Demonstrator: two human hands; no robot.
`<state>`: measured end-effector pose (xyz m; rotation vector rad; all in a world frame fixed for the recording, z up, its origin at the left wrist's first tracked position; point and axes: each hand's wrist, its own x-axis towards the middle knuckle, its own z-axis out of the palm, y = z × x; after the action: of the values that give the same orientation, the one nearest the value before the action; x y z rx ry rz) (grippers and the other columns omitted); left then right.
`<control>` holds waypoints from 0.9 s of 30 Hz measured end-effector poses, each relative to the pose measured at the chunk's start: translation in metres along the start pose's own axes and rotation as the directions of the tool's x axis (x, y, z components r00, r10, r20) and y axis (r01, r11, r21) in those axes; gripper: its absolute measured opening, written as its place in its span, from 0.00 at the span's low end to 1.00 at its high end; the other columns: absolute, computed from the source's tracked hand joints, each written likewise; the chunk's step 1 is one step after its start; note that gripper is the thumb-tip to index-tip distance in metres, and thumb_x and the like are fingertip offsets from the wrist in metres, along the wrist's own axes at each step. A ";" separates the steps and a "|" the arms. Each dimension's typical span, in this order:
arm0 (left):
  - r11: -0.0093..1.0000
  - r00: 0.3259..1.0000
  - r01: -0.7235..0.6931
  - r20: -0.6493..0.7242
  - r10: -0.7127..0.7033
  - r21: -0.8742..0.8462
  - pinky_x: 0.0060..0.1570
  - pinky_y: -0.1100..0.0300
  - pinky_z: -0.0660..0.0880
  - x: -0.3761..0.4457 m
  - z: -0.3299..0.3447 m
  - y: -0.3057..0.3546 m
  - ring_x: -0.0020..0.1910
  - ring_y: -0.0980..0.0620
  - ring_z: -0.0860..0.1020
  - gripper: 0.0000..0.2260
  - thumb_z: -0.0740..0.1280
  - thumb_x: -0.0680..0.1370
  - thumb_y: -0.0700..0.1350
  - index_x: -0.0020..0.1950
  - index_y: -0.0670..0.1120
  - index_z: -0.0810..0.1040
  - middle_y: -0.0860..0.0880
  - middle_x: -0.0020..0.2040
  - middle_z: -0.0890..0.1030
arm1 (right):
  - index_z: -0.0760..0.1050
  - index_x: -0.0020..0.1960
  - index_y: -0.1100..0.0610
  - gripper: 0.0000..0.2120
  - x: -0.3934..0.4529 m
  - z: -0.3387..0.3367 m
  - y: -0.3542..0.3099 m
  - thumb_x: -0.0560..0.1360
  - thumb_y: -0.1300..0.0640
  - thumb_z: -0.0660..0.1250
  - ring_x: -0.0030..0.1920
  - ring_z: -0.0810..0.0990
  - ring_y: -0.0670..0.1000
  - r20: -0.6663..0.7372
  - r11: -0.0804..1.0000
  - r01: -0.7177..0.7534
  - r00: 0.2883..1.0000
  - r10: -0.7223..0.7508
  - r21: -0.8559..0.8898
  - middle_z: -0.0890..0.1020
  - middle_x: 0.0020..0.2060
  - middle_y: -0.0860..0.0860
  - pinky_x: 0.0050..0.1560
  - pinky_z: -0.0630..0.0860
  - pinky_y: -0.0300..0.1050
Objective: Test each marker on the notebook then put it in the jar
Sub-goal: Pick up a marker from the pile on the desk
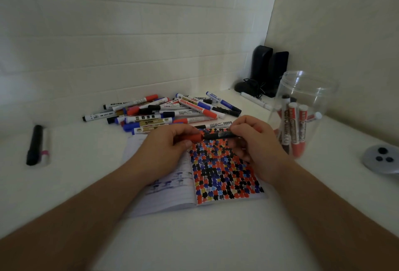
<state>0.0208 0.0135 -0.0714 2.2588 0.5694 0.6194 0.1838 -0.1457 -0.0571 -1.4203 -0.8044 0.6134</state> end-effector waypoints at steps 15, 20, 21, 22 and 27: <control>0.982 0.994 -0.097 -0.027 0.102 0.160 0.53 0.78 0.62 -0.004 0.003 0.003 0.52 0.68 0.72 0.18 0.69 0.81 0.42 0.68 0.59 0.80 0.64 0.55 0.77 | 0.82 0.52 0.40 0.10 0.001 0.007 0.013 0.80 0.56 0.71 0.50 0.82 0.41 0.103 0.838 0.206 0.979 -0.178 -0.505 0.85 0.46 0.41 0.55 0.76 0.40; 0.969 0.988 -0.132 -0.052 0.146 0.211 0.58 0.64 0.69 -0.004 0.000 0.000 0.53 0.63 0.73 0.19 0.69 0.81 0.43 0.67 0.63 0.79 0.63 0.54 0.79 | 0.78 0.53 0.37 0.11 0.003 0.017 0.012 0.81 0.55 0.69 0.51 0.80 0.39 0.157 0.791 0.267 0.964 -0.216 -0.551 0.83 0.49 0.40 0.54 0.75 0.35; 0.960 0.983 -0.166 -0.034 0.178 0.227 0.56 0.60 0.70 -0.005 -0.001 0.001 0.51 0.61 0.72 0.19 0.70 0.81 0.45 0.67 0.65 0.78 0.62 0.50 0.78 | 0.78 0.54 0.37 0.11 0.003 0.019 0.012 0.82 0.55 0.69 0.53 0.80 0.38 0.178 0.781 0.278 0.960 -0.214 -0.559 0.83 0.50 0.39 0.54 0.74 0.33; 0.947 0.977 -0.202 -0.019 0.214 0.250 0.52 0.58 0.70 -0.005 0.000 0.001 0.49 0.60 0.72 0.19 0.70 0.80 0.47 0.67 0.67 0.77 0.61 0.46 0.77 | 0.78 0.55 0.38 0.10 0.003 0.020 0.012 0.82 0.54 0.69 0.54 0.79 0.37 0.199 0.770 0.291 0.956 -0.215 -0.568 0.82 0.51 0.37 0.56 0.73 0.32; 0.849 0.946 -0.219 -0.108 0.305 0.481 0.50 0.52 0.73 -0.009 -0.013 -0.003 0.48 0.53 0.75 0.12 0.70 0.79 0.55 0.63 0.60 0.82 0.56 0.47 0.82 | 0.77 0.63 0.38 0.12 -0.002 0.023 0.011 0.80 0.48 0.70 0.53 0.77 0.35 0.202 0.678 0.370 0.927 -0.317 -0.635 0.80 0.52 0.35 0.56 0.74 0.37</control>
<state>0.0057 0.0168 -0.0680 2.7849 0.5412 0.9122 0.1654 -0.1325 -0.0688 -1.8237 -1.4129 0.0603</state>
